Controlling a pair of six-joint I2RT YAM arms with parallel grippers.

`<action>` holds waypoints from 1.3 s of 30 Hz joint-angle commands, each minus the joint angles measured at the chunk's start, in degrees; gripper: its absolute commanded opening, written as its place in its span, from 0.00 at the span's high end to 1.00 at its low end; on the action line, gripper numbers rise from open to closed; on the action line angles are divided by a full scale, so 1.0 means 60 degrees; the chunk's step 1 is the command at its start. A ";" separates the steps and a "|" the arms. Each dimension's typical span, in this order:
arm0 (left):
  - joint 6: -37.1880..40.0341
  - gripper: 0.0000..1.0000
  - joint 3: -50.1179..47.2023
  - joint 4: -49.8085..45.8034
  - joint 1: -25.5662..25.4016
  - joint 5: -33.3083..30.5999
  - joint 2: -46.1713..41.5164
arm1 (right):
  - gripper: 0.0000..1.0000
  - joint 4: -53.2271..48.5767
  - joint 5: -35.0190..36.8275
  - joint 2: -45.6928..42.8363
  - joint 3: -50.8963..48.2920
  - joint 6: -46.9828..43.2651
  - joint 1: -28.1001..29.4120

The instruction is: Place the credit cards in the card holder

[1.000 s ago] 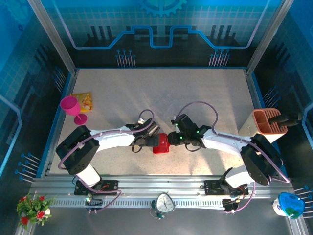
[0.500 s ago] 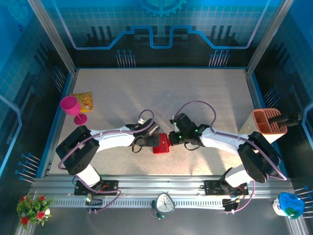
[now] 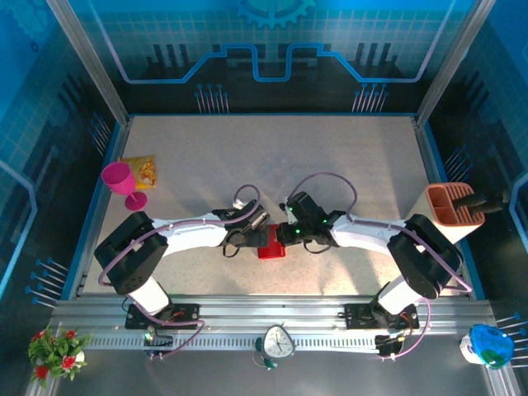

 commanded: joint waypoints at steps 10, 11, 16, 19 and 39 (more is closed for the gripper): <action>0.0085 0.01 -0.0222 -0.0253 -0.0170 0.0130 0.0454 | 1.00 0.0291 -0.0125 0.0514 0.0248 0.0238 0.0218; 0.0092 0.01 -0.0211 -0.0233 -0.0167 0.0130 0.0455 | 1.00 0.0304 -0.0135 0.0541 0.0274 0.0246 0.0227; 0.0077 0.01 -0.0247 -0.0221 -0.0167 0.0126 0.0454 | 1.00 0.0271 -0.0135 0.0607 0.0369 0.0238 0.0270; 0.0077 0.01 -0.0251 -0.0217 -0.0167 0.0123 0.0454 | 1.00 0.0259 -0.0121 0.0685 0.0413 0.0224 0.0276; 0.0082 0.01 -0.0286 -0.0218 -0.0163 0.0112 0.0401 | 1.00 0.0790 0.0095 0.0689 -0.0874 0.0538 0.0261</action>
